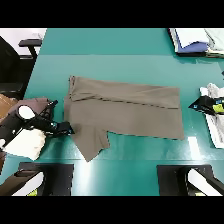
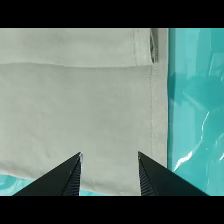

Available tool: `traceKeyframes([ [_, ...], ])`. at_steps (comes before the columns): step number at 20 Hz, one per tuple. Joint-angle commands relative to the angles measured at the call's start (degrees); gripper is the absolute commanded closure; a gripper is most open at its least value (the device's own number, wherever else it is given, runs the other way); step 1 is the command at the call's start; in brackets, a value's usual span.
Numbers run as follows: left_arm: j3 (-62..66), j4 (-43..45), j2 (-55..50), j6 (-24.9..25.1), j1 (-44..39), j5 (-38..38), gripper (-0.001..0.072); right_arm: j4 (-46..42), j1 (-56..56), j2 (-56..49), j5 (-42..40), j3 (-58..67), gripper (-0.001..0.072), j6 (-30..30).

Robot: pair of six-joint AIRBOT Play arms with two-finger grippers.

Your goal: Fold the shirts.

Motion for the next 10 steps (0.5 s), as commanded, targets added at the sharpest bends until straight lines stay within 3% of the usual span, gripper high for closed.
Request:
traceKeyframes([
  [1,-4.0,-8.6,0.5,3.0,-0.1,5.6,0.0218,0.0,-0.4,1.3,0.0,-0.8,0.0305,-0.1],
  [2,-4.0,-10.0,0.5,3.1,-0.1,5.9,0.0332,0.0,-0.4,1.3,0.3,-0.8,0.0305,-0.1],
  [3,-4.0,-11.2,0.5,4.0,-0.1,6.0,0.0563,-0.7,-0.6,1.3,0.5,-0.8,0.0305,-0.1],
  [4,-4.0,-12.1,0.6,5.1,-0.1,5.9,0.0683,-0.9,-1.4,1.3,1.1,-1.2,0.0305,-0.1],
  [8,-2.4,-10.7,3.5,5.4,-0.1,3.7,0.0684,-5.6,-9.3,1.3,2.7,-8.9,0.0298,-0.1],
  [10,-1.5,-9.0,6.5,4.8,-0.1,2.7,0.0684,-6.3,-14.4,1.0,1.4,-14.7,0.0176,-1.0],
])
